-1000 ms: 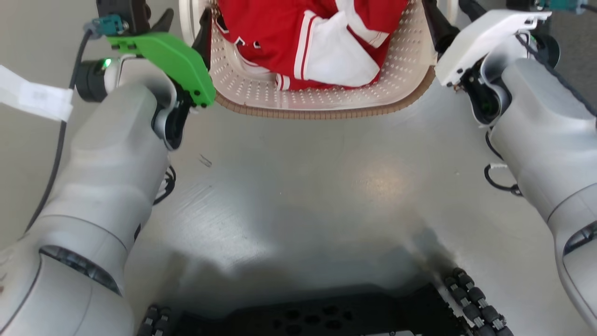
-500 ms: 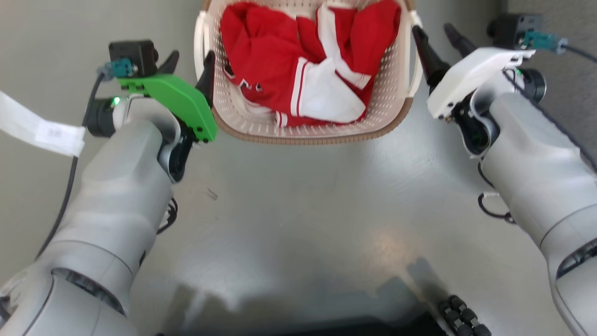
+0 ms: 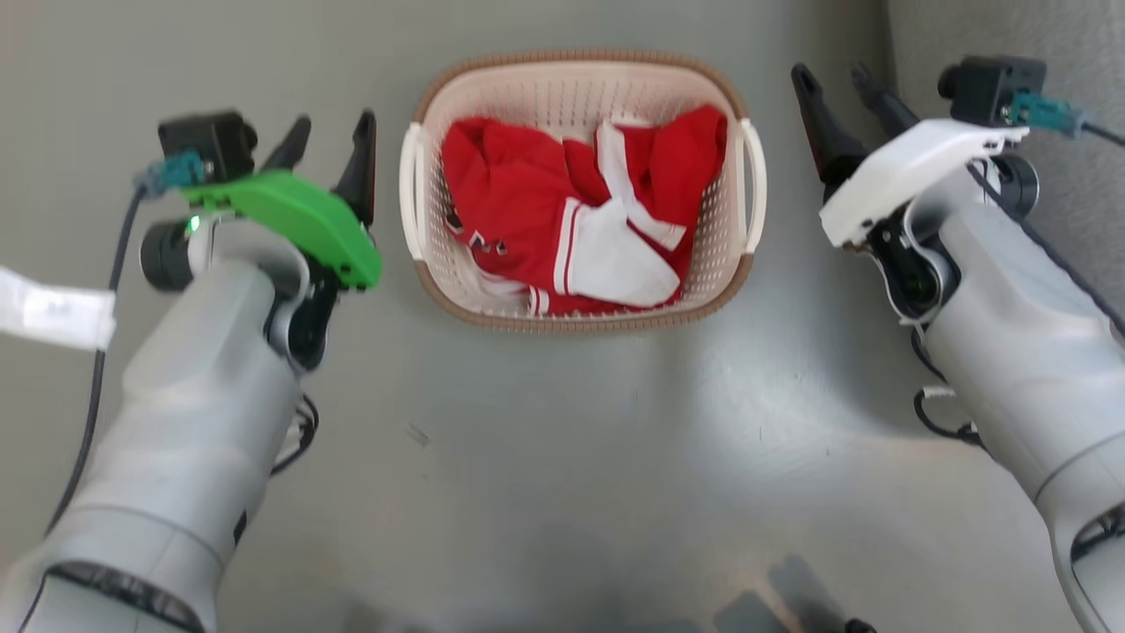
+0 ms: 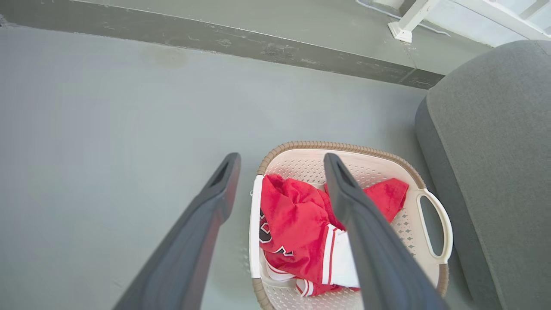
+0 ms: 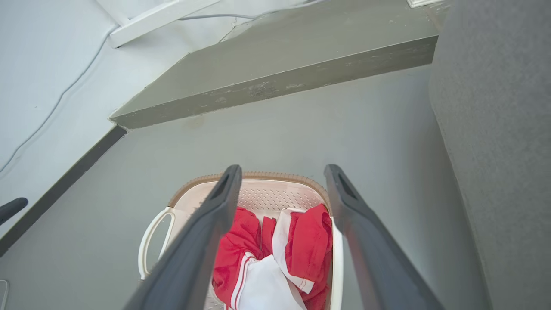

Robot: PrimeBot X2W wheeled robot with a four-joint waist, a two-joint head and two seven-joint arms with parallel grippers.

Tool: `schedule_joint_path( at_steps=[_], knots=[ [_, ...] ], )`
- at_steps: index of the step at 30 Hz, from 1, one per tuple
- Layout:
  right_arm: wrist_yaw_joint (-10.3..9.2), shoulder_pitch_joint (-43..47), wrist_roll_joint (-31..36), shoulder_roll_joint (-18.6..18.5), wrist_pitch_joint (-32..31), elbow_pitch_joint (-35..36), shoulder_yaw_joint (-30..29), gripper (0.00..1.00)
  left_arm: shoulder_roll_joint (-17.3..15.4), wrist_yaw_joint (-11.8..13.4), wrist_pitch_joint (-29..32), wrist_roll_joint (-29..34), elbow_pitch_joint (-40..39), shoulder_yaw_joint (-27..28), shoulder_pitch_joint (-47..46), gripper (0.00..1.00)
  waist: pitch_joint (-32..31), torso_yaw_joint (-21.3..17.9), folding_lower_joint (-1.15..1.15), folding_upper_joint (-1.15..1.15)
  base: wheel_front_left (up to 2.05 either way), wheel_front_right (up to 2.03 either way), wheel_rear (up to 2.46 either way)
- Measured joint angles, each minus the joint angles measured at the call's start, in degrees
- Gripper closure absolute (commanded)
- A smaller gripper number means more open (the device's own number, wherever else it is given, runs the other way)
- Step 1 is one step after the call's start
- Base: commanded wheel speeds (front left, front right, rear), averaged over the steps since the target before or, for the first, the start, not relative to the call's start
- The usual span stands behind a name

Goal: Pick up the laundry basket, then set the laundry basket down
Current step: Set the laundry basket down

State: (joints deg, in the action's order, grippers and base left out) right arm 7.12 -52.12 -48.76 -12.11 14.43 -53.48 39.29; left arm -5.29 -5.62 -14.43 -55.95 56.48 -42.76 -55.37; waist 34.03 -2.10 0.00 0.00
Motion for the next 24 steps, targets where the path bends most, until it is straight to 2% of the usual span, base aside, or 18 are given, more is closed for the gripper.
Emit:
schedule_joint_path(
  at_steps=[11,18,24],
  knots=[
    [0.0,8.06,4.27,-0.8,0.0,8.03,-6.81,0.0,-1.33,0.13,0.01,4.95,-7.64,7.11,9.17,0.0,-8.07,0.54,0.0,0.0,0.0,0.0,0.0],
    [-0.09,16.0,7.71,-0.89,0.0,13.73,-11.99,0.0,-2.29,0.85,0.0,10.51,-14.91,12.22,16.4,0.0,-13.96,0.82,0.0,0.0,0.0,0.0,0.0],
    [-0.15,22.26,10.54,-0.16,0.0,18.0,-14.89,0.0,-2.11,1.19,0.01,12.8,-19.71,16.38,23.16,0.0,-18.38,1.09,0.0,0.0,0.0,0.0,0.0]
  ],
)
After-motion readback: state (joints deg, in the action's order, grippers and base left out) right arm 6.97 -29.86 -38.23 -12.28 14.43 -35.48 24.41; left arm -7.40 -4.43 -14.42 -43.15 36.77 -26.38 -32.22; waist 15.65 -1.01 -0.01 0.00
